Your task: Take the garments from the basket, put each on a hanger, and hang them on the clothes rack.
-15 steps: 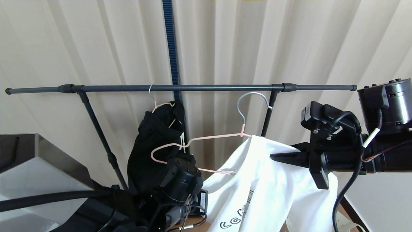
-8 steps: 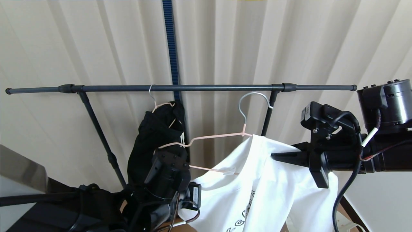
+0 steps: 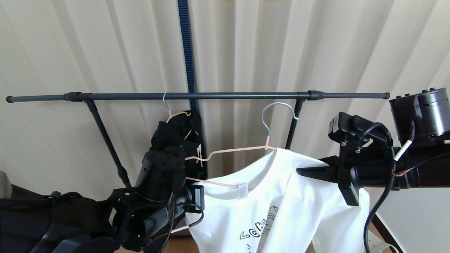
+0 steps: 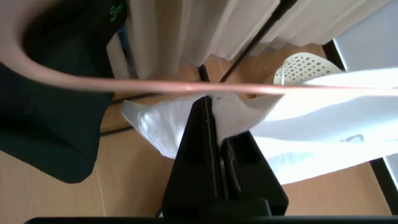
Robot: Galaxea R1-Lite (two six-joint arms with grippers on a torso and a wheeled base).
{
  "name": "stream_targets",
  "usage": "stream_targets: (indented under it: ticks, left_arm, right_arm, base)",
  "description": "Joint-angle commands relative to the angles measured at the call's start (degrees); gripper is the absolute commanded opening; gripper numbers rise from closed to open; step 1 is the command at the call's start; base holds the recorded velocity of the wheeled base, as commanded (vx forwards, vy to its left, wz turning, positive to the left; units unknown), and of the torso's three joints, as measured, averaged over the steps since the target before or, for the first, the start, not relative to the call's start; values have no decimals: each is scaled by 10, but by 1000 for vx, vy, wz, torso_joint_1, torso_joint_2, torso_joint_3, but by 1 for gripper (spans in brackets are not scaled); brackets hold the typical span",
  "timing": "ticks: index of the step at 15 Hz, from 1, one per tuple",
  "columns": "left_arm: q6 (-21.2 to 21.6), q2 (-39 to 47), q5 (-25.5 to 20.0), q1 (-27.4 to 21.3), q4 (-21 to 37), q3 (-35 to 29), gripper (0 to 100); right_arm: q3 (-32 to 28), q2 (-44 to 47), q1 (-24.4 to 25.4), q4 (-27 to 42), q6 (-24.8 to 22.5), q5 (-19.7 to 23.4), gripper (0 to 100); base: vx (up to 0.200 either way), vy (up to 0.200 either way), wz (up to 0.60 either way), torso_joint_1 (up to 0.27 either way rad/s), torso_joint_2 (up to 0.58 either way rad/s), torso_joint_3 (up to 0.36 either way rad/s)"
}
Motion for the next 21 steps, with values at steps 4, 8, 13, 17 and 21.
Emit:
stream_targets:
  ticks: [4,8,13,17,21]
  left_arm:
    - [3,-19,-1,33,-1,1,0]
    - [31,-36,-5,79,-2,1,0]
    - [46,-53,-6,112,-3,-4,0]
    - [54,-60,-7,117,-2,-20,0]
    - [89,-89,-4,75,1,-42,0]
  right_arm:
    - [14,1,-7,-24,-1,-1,0]
    - [22,1,-22,-30,-36,-1,0]
    - [35,-1,-35,-31,-76,-1,0]
    - [41,-2,-41,-32,-99,0,0]
    - [37,4,-39,-43,-94,-6,0]
  base:
    - [0,0,0,0,0,0]
    - [0,0,0,0,0,0]
    - [0,0,0,0,0,0]
    - [0,0,0,0,0,0]
    - [0,0,0,0,0,0]
